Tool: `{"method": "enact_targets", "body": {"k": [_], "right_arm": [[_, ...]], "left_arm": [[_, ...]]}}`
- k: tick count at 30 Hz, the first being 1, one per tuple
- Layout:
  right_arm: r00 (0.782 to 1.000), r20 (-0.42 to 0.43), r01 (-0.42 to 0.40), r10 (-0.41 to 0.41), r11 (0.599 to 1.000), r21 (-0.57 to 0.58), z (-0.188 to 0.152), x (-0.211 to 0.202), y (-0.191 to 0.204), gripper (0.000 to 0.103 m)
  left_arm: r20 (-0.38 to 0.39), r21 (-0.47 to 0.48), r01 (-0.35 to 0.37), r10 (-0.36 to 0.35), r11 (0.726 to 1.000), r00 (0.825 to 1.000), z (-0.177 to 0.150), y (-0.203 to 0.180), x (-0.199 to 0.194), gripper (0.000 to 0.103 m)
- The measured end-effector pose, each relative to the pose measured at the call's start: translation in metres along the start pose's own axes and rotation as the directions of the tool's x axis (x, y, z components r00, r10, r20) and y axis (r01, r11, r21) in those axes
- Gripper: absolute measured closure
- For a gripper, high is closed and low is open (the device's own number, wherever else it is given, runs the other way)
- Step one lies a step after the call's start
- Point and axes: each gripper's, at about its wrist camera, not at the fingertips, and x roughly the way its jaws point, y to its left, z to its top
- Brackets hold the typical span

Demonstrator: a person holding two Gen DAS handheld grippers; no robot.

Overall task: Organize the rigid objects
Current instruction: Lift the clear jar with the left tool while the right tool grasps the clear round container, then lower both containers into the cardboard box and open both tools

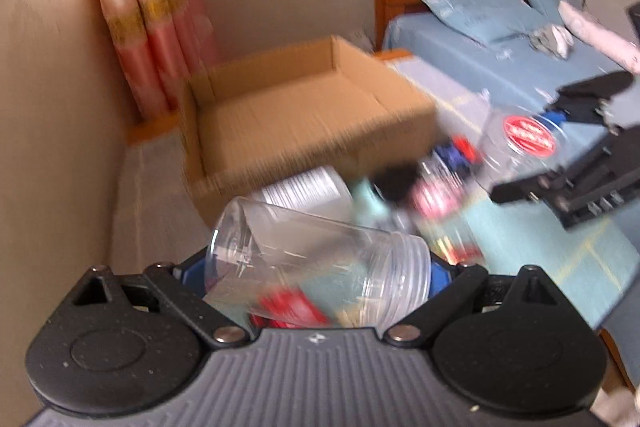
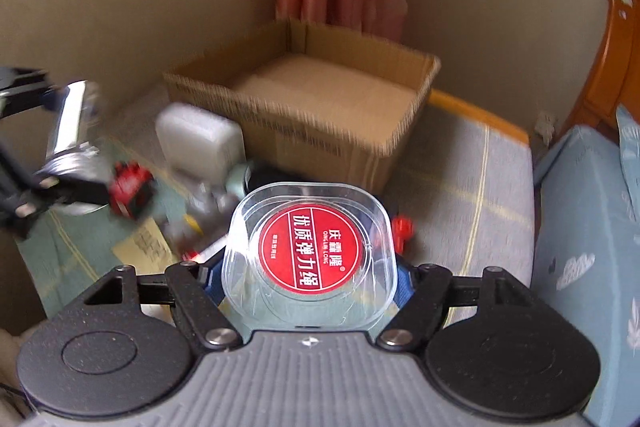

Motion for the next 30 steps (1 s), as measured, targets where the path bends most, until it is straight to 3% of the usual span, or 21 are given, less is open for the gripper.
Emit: {"method": "enact_targets", "body": {"k": [7, 14, 18, 20, 21, 30], "right_arm": [[0.996, 0.087, -0.003, 0.007, 0.999, -0.053, 0.06, 0.008, -0.002, 0.025], [0.997, 0.072, 0.002, 0.0, 1.0, -0.031, 0.103, 0.051, -0.014, 0.025], [0.998, 0.066, 0.014, -0.014, 1.0, -0.004, 0.109, 0.069, -0.019, 0.023], [0.997, 0.069, 0.014, -0.014, 1.0, 0.013, 0.11, 0.07, -0.019, 0.003], [0.997, 0.08, 0.01, -0.011, 1.0, 0.019, 0.108, 0.068, -0.018, 0.0], [0.998, 0.057, 0.019, -0.019, 1.0, 0.01, 0.097, 0.06, -0.017, 0.0]], "left_arm": [[0.049, -0.033, -0.059, 0.06, 0.998, 0.997, 0.072, 0.037, 0.034, 0.007], [0.028, -0.048, -0.098, 0.099, 0.994, 0.995, 0.121, 0.068, 0.075, 0.007], [0.016, -0.048, -0.094, 0.095, 0.994, 0.995, 0.138, 0.075, 0.093, 0.007], [0.008, -0.044, -0.095, 0.096, 0.994, 0.995, 0.142, 0.077, 0.101, 0.007], [0.004, -0.039, -0.094, 0.094, 0.995, 0.996, 0.144, 0.076, 0.105, 0.007], [-0.041, -0.038, -0.081, 0.079, 0.996, 0.996, 0.158, 0.082, 0.144, 0.007]]}}
